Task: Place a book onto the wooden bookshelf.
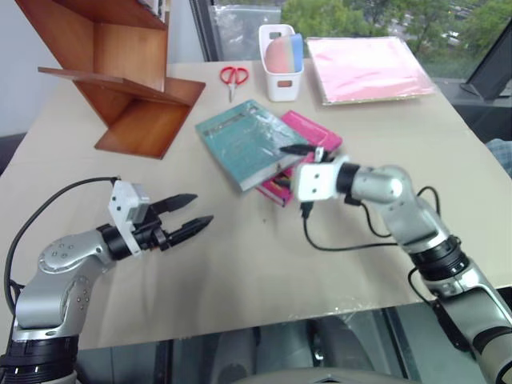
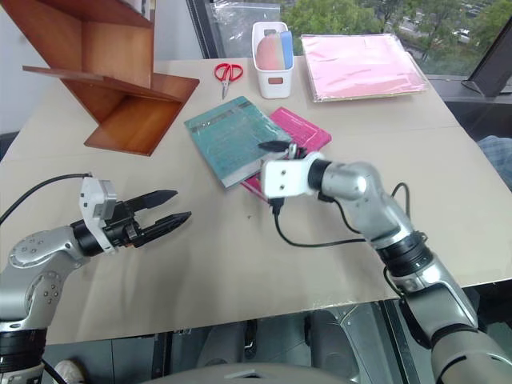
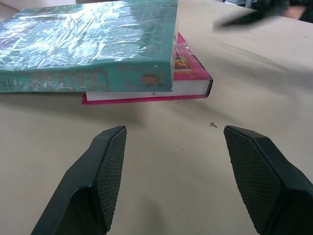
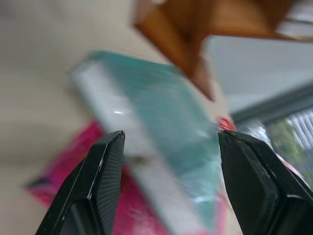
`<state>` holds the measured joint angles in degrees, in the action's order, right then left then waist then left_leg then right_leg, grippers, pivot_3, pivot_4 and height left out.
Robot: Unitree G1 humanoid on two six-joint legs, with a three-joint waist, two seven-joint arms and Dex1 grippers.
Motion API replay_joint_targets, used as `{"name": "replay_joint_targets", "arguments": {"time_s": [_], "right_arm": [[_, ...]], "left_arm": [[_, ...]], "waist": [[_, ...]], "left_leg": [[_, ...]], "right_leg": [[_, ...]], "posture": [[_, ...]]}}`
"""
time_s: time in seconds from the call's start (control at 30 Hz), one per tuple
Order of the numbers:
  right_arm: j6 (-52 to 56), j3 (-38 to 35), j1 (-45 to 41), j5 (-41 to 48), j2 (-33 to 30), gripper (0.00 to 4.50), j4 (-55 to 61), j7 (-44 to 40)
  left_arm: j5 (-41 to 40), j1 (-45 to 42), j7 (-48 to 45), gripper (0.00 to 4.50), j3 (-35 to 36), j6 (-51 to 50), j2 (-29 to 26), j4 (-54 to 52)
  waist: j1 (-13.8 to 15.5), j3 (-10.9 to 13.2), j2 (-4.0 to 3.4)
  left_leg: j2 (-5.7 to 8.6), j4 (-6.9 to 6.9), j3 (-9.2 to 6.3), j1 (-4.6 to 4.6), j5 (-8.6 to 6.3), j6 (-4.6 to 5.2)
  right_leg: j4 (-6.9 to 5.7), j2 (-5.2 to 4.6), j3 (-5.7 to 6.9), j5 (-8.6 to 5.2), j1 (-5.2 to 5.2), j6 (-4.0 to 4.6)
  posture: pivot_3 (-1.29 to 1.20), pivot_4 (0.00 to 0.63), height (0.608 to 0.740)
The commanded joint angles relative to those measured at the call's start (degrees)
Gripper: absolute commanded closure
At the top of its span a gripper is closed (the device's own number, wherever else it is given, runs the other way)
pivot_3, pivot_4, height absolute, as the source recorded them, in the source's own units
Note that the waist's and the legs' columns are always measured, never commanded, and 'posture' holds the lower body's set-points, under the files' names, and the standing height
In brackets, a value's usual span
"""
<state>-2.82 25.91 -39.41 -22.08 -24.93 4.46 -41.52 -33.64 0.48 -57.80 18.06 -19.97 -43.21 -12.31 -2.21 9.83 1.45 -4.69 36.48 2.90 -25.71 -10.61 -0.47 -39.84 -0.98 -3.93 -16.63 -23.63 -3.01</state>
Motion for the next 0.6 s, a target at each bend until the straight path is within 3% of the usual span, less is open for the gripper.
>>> {"name": "replay_joint_targets", "arguments": {"time_s": [0.03,0.33,0.5,0.6], "right_arm": [[-4.48,2.27,-1.99,-7.98,-0.32,1.4,-2.55,5.02],[-10.07,3.11,-5.72,-15.15,1.46,1.4,-13.03,13.19],[-1.79,-1.57,-1.86,-0.69,4.95,1.4,-7.13,2.43],[9.38,-5.55,0.45,9.51,6.43,2.7,0.77,-4.34]], "left_arm": [[-0.66,0.85,-0.06,1.07,2.59,0.52,-1.07,-2.2],[-0.96,3.21,1.21,1.07,4.09,0.01,-0.54,-4.81],[-0.97,3.81,1.71,1.07,4.34,0.16,-0.39,-5.28],[-0.78,4.09,1.82,1.07,4.32,0.5,-0.32,-4.98]], "waist": [[-0.01,0.0,0.0],[-0.11,0.0,0.01],[-0.07,-0.01,0.02],[0.2,-0.01,0.02]], "left_leg": [[0.0,0.0,-0.01,0.01,0.0,0.0],[-0.01,-0.01,-0.01,0.0,0.0,0.0],[-0.02,-0.02,-0.03,0.01,0.0,0.0],[-0.01,-0.02,-0.04,-0.03,0.0,0.0]], "right_leg": [[0.0,0.01,0.01,0.0,0.0,0.0],[0.01,0.01,0.01,-0.01,0.0,0.01],[0.0,0.02,0.02,0.0,0.02,0.01],[0.02,-0.01,0.05,0.0,0.04,0.01]], "posture": [[0.0,0.15,0.74],[0.0,0.15,0.74],[0.0,0.15,0.74],[0.0,0.15,0.74]]}}
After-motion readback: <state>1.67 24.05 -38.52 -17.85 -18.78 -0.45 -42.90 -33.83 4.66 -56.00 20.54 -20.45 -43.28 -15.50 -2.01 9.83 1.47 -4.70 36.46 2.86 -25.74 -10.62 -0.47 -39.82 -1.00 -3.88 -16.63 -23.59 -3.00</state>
